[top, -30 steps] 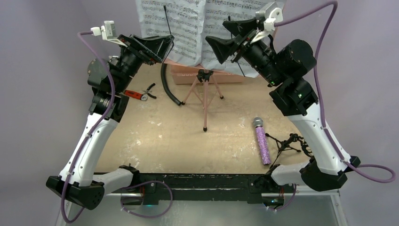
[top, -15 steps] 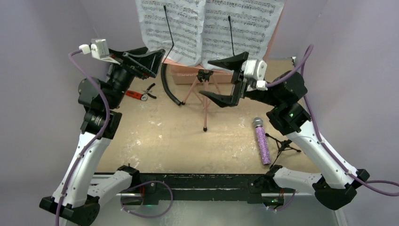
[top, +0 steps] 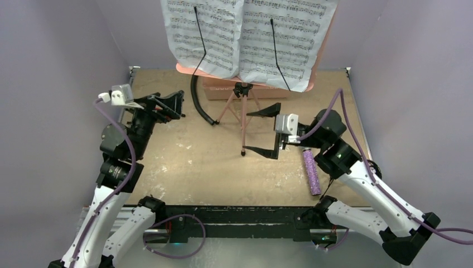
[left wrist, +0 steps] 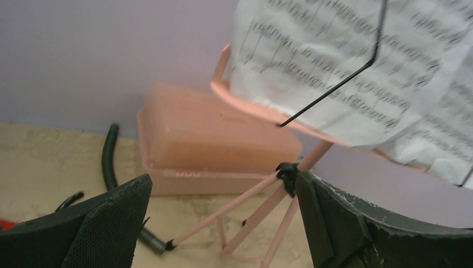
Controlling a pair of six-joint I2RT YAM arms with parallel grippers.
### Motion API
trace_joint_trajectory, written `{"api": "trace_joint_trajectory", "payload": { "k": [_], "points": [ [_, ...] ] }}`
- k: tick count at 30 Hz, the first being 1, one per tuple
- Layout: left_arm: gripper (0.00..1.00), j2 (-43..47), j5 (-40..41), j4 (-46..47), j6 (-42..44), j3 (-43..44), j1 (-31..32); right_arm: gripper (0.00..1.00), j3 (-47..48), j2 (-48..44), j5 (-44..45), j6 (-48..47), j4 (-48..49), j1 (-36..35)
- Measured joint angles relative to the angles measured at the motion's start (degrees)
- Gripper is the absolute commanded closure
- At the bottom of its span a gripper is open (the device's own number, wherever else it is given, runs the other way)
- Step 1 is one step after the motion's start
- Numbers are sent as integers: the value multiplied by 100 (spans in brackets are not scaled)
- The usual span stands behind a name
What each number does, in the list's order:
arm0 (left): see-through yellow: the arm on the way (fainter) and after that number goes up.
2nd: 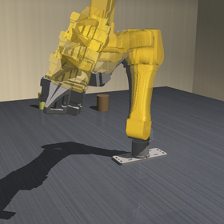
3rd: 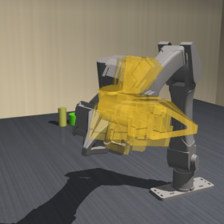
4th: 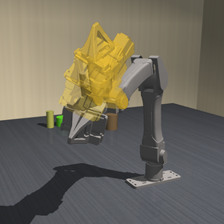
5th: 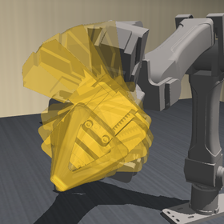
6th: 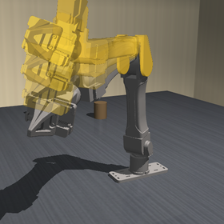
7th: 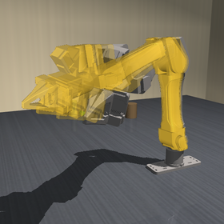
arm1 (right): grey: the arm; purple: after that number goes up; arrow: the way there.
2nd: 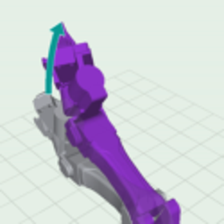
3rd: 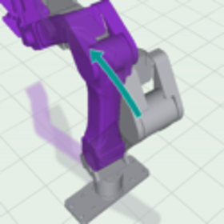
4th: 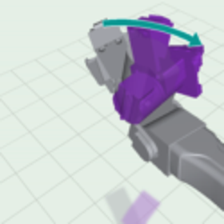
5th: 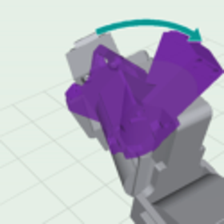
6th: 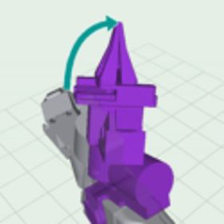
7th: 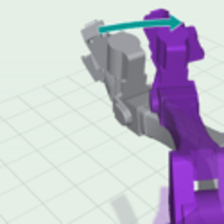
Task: Set up the instrument practice props
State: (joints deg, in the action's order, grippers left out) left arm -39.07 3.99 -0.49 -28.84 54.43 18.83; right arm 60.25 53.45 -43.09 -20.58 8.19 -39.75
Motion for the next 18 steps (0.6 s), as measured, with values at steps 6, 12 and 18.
{"api": "trace_joint_trajectory", "payload": {
  "k": [6,12,18],
  "points": [
    [1,-15,365,-557,-7,-481,0,5,-1196,-498,544,-4,-162,0],
    [1,-192,525,-844,-61,-756,0,5,-2031,-1152,1681,439,-181,0],
    [1,-420,518,-846,-153,-844,0,5,-2446,-1569,3292,1790,-240,-4]
  ]
}}
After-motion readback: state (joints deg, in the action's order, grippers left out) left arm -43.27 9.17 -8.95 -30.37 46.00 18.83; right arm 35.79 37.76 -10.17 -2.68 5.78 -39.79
